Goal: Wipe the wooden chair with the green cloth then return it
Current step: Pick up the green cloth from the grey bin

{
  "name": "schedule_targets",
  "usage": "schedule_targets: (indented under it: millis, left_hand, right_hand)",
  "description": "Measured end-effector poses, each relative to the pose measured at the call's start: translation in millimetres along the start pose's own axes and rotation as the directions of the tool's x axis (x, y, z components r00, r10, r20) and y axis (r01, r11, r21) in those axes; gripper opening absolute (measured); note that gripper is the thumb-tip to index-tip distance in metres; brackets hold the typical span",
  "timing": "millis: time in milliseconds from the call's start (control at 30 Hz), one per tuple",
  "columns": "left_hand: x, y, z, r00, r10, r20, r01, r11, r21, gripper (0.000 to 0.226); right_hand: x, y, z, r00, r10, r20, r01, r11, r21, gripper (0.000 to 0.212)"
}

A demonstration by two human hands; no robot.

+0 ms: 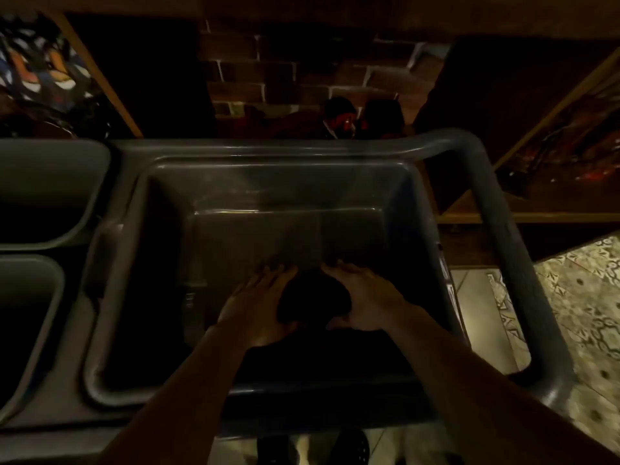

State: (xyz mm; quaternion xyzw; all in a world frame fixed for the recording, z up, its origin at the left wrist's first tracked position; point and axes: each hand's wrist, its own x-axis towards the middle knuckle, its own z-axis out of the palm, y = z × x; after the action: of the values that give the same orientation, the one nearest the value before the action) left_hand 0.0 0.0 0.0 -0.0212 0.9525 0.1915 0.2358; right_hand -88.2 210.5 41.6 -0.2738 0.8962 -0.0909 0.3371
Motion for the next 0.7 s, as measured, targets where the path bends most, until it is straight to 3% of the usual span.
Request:
schedule_targets:
  millis: [67,267,433,700]
  left_hand:
    - [2,3,7,0.999,0.034,0.014,-0.035,0.998,0.044,0.104]
    - [7,13,16,0.998,0.058,-0.009,-0.058,0.997,0.060,0.095]
    - [11,19,17,0.991,0.066,0.115,-0.078,0.991,0.110,0.095]
    - [10,25,8,0.992,0.090,0.093,-0.103,0.985,0.137,0.060]
  right_hand:
    - [1,1,7,1.000,-0.007,0.019,0.007,1.000,0.021,0.110]
    - [5,3,37,0.999,-0.038,-0.015,0.037,0.996,-0.076,0.070]
    - [4,-1,37,0.998,-0.042,-0.047,0.036,0.992,-0.123,0.043]
    - [2,-5,27,0.998,-0.028,-0.058,0.023,0.995,-0.092,0.028]
